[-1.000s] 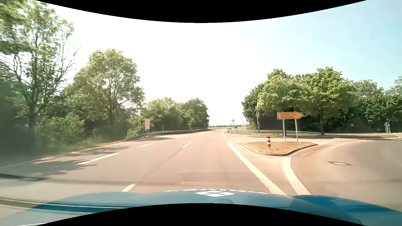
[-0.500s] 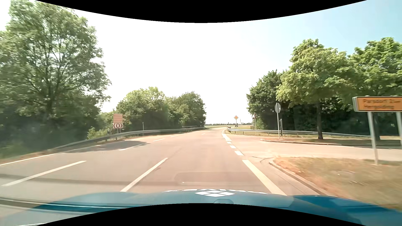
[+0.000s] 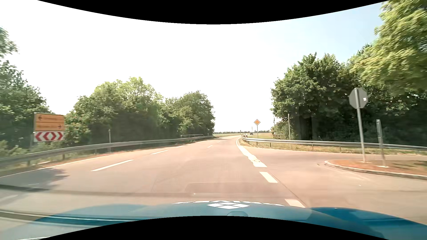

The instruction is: Follow the waypoints while adhering to traffic rules and regulations

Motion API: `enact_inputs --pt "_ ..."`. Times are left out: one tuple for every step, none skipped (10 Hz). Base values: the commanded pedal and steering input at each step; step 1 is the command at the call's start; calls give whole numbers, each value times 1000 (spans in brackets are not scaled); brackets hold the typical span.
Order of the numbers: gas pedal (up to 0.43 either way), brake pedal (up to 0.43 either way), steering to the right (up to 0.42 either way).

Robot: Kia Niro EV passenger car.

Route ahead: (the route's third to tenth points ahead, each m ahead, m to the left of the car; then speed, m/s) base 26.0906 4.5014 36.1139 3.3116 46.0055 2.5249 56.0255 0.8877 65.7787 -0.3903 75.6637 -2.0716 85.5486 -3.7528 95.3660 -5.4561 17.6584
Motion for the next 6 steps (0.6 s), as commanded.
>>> enact_inputs --pt "189 0 10" --pt "189 0 10" --pt "189 0 12" --pt "189 0 12" --pt "189 0 12" --pt "189 0 13"
